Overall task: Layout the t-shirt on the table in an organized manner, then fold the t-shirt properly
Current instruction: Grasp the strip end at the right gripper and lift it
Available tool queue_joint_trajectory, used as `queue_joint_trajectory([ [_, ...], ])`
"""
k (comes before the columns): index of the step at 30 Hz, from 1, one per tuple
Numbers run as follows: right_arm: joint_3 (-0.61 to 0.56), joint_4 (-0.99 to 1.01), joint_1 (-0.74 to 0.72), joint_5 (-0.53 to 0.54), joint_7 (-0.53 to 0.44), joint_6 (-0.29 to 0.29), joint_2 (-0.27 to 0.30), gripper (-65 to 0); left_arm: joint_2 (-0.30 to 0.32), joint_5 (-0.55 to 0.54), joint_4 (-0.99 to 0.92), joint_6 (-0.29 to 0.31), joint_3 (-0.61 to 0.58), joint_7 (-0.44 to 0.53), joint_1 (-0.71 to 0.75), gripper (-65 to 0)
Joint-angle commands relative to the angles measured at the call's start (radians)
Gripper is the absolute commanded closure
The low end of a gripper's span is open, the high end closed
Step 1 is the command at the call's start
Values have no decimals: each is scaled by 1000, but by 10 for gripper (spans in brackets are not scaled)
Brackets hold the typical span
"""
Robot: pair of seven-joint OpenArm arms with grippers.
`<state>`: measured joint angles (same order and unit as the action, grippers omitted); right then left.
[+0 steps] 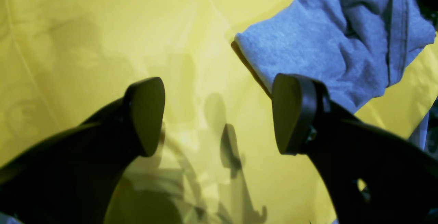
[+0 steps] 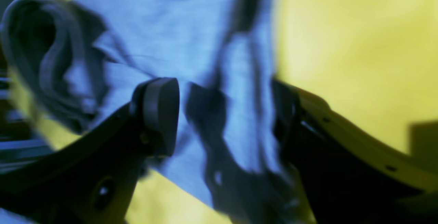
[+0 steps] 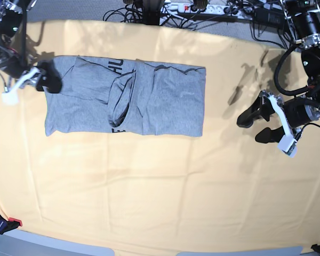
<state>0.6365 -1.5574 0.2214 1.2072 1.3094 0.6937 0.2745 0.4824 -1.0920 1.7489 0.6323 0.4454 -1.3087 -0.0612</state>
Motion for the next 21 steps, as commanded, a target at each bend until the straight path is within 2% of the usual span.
queue_joint_trajectory([
  [1, -20, -12, -5, 1, 9, 4, 6, -409, 18, -21, 16, -1, 6, 22, -13, -492],
  [5, -95, -12, -18, -43, 0, 4, -10, -408, 19, -21, 16, -2, 6, 20, -14, -492],
  [9, -92, -12, -32, -113, -37, 4, -11, -399, 19, -20, 16, -1, 6, 14, -13, -492],
  [11, -76, -12, -37, -120, -52, 4, -10, -334, 19, -20, 16, -1, 6, 14, -13, -492],
  [12, -64, -12, -42, -120, -53, 4, -10, -271, 19, -20, 16, -1, 6, 14, -13, -492],
  [15, -26, -13, -56, -124, -31, 4, -8, -8, 19, -20, 16, -1, 6, 14, -13, -492],
  [21, 77, -82, -67, -144, -10, 4, -5, 0, 19, -20, 16, -1, 6, 14, -13, -492],
])
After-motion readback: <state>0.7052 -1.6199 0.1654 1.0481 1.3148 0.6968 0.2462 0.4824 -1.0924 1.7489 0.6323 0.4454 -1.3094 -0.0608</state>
